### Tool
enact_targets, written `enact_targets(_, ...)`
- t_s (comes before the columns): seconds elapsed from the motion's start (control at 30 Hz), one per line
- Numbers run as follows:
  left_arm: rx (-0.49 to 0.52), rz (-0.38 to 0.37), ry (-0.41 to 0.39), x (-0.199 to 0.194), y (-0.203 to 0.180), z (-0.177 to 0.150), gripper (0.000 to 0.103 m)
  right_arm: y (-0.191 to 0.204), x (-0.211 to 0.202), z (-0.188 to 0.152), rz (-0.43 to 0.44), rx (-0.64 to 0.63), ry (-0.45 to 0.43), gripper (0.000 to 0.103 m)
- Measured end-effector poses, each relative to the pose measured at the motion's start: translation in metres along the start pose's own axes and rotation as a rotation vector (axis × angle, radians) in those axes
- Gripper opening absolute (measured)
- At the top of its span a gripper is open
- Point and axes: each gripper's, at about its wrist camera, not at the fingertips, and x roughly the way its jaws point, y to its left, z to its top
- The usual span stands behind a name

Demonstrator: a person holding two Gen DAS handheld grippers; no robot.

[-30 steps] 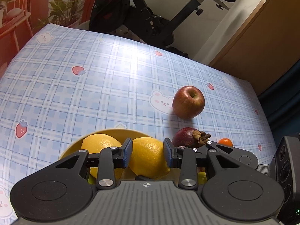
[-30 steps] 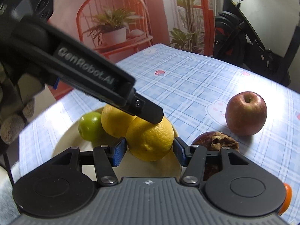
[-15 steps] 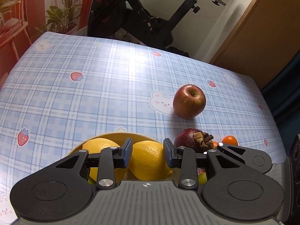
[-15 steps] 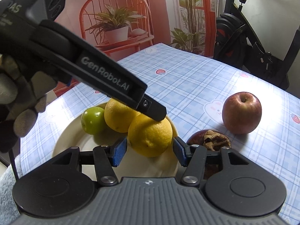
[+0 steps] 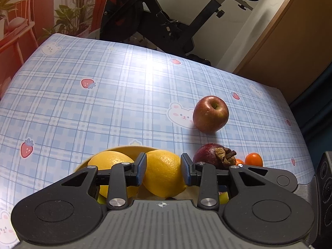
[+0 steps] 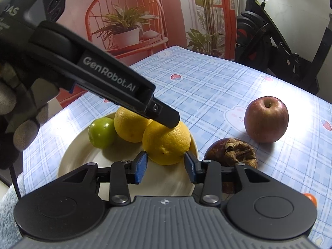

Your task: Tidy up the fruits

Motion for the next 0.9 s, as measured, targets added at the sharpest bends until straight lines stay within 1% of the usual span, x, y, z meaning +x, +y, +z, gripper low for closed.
enact_targets(0.23, 0.023, 0.015, -0.007, -0.001, -0.003, 0.0, 0.038, 0.001, -0.001, 0.001, -0.011, -0.007, 0.008, 0.043)
enact_targets(0.37, 0.038, 0.028, -0.01, -0.003, -0.005, -0.001, 0.038, -0.001, -0.007, -0.001, -0.015, -0.003, 0.003, 0.043)
enact_targets(0.5, 0.029, 0.039, -0.016, -0.004, -0.005, -0.001, 0.038, -0.003, -0.018, -0.002, -0.026, -0.006, -0.009, 0.043)
enact_targets(0.67, 0.029, 0.045, -0.052, -0.013, -0.01, 0.0, 0.038, -0.01, -0.037, -0.001, -0.045, -0.005, -0.038, 0.043)
enact_targets(0.9, 0.06, 0.062, -0.126, -0.027, -0.028, 0.008, 0.038, -0.026, -0.062, 0.0, -0.09, 0.021, -0.086, 0.043)
